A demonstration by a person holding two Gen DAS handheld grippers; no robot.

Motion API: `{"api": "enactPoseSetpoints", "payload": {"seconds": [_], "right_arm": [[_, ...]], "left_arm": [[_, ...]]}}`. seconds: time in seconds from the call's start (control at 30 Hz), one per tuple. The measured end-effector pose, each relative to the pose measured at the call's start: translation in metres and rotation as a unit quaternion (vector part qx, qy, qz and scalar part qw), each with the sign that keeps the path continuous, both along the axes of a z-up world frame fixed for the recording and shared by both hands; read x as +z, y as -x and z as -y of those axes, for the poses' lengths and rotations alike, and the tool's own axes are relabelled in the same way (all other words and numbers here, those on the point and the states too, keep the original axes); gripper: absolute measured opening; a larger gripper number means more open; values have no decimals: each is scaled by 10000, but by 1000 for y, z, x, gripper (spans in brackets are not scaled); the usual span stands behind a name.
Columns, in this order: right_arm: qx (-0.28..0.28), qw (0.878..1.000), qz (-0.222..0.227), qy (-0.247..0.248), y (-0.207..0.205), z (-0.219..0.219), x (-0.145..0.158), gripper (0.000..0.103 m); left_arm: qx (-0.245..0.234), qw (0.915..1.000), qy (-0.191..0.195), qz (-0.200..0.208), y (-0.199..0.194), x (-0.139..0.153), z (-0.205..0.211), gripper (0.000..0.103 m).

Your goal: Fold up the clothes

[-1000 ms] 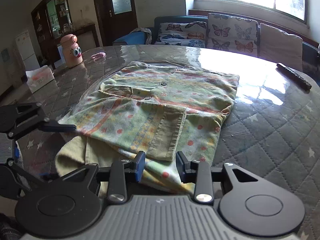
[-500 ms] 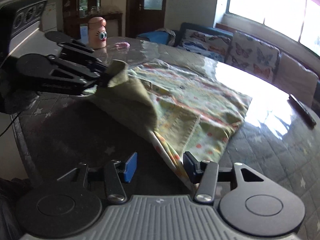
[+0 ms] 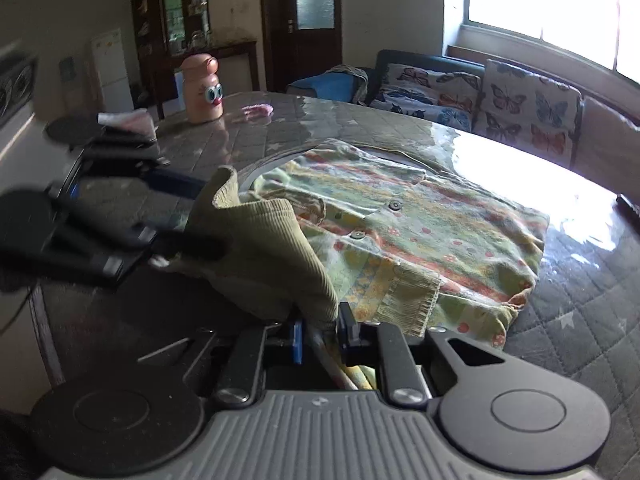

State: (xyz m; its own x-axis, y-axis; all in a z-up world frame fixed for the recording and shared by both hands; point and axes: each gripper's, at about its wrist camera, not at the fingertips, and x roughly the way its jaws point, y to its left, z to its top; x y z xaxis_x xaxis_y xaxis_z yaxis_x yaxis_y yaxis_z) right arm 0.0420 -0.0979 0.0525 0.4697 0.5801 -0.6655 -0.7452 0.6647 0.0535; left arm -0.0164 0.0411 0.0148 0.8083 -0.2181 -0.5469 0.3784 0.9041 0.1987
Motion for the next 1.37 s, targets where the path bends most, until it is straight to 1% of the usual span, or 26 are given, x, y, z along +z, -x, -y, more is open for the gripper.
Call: {"api": "enactPoseSetpoints", "payload": {"seconds": [0.07, 0.17, 0.23, 0.3, 0.33, 0.37, 0.4, 0.47, 0.53, 0.63, 0.73, 0.87, 0.93, 1.03, 1.13, 1.23, 1.3, 1.37], "right_arm": [[-55, 9999, -45, -97, -3, 1, 3, 11], [-106, 9997, -33, -195, -6, 3, 7, 11], [-120, 9996, -1, -237, -8, 2, 9, 10], [-154, 9995, 15, -277, -7, 3, 9, 9], [-176, 9994, 20, -305, -7, 4, 9, 9], [-191, 9992, 26, -337, -5, 4, 10, 8], [-206, 9991, 31, -370, -4, 5, 10, 8], [-234, 9988, 44, -433, -2, 7, 10, 7], [-237, 9986, 86, -469, 2, 9, 12, 7], [-213, 9977, 125, -633, 12, 15, 22, 7], [-100, 9971, 151, -743, 27, 23, 34, 7], [84, 9958, 0, -908, 61, 42, 55, 7], [173, 9950, -70, -984, 78, 52, 65, 7], [229, 9952, -80, -950, 87, 54, 72, 7], [235, 9956, -56, -908, 79, 50, 75, 6], [149, 9957, -53, -914, 62, 45, 77, 6], [74, 9960, -27, -893, 41, 39, 80, 6], [-15, 9964, -25, -846, 20, 33, 80, 6]], "left_arm": [[38, 9999, -128, -28, 8, -4, -4, 56], [58, 9990, -447, -79, 17, -16, -6, 56], [54, 9974, -713, -86, 18, -25, -6, 56], [39, 9950, -1003, -1, 19, -33, -7, 55], [56, 9938, -1106, 42, 18, -36, -8, 47], [88, 9930, -1174, 49, 16, -38, -9, 35], [131, 9927, -1202, 31, 14, -40, -10, 29], [162, 9934, -1139, 18, 14, -41, -15, 13], [179, 9945, -1028, 55, 19, -35, -18, 9], [184, 9963, -833, 143, 32, -22, -19, 7], [142, 9974, -685, 142, 50, -5, -18, 6], [-93, 9990, -432, 63, 93, 21, -14, 6], [-162, 9992, -368, -29, 112, 31, -11, 6], [-173, 9994, -284, -55, 124, 40, -7, 6], [-42, 9998, -180, -27, 113, 43, -10, 6], [105, 9999, -26, -33, 88, 48, -17, 6], [172, 9998, -38, 10, 67, 49, -20, 7], [223, 9997, -33, -30, 43, 50, -25, 6]]}}
